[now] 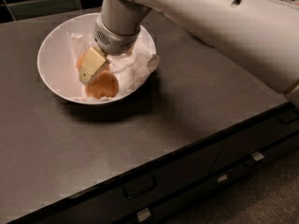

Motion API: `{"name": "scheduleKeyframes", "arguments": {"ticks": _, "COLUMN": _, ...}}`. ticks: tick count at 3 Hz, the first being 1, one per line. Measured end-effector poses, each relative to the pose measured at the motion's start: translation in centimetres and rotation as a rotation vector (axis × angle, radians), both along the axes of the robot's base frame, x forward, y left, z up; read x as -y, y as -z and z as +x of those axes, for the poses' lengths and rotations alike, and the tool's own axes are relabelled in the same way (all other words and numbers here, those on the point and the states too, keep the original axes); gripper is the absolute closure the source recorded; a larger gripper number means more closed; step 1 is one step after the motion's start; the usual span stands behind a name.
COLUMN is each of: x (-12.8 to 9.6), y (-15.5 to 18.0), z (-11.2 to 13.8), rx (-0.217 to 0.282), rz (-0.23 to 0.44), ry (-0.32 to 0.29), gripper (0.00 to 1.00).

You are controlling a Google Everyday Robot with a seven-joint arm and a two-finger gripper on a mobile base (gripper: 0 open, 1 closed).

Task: Pick orange from white bowl

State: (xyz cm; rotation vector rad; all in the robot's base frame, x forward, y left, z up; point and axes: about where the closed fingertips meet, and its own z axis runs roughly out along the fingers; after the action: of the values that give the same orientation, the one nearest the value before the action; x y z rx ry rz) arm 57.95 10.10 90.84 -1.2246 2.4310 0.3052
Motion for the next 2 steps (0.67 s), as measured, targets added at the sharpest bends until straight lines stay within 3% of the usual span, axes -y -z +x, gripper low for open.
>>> {"name": "scheduleKeyframes", "arguments": {"ticks": 2, "x": -1.12, "y": -0.46, "z": -1.27, "rx": 0.015, "rz": -0.027, "ry": 0.036, "gripper": 0.19}}
